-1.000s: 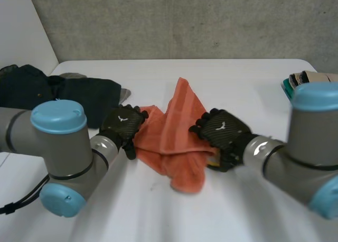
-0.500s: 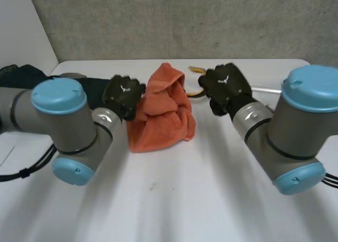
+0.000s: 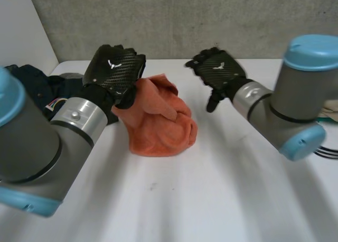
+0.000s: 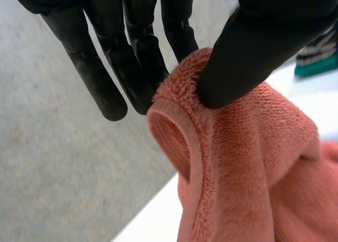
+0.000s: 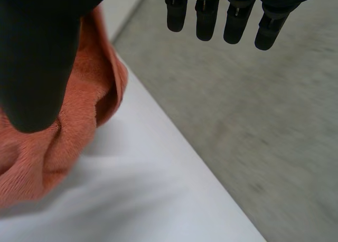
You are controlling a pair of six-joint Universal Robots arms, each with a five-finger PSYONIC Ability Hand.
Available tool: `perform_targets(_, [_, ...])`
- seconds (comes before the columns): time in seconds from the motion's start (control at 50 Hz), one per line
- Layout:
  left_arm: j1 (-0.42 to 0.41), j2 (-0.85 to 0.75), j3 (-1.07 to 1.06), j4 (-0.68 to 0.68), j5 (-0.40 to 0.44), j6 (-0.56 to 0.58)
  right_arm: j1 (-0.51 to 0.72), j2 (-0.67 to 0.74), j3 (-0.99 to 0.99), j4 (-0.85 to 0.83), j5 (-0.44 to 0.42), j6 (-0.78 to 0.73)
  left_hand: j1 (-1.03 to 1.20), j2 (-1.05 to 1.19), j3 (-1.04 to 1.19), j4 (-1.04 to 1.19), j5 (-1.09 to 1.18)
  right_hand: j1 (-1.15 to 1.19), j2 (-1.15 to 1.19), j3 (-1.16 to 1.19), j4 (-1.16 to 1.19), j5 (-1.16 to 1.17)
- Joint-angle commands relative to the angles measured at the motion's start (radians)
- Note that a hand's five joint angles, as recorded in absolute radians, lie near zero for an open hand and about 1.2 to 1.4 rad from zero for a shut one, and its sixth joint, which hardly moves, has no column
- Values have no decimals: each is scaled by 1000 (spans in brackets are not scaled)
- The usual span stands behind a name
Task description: Fold the laundry.
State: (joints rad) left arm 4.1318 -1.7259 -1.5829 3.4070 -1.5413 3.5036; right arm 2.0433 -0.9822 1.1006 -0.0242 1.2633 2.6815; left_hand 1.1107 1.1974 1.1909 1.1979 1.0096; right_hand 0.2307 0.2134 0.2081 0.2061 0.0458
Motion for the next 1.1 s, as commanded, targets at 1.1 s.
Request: perform_targets(1.1, [53,-231,187,9,0,26,-155,-205,193,250,60,152,-767,-854,-847,-854,-840,1166,1183,1188,1190,1176])
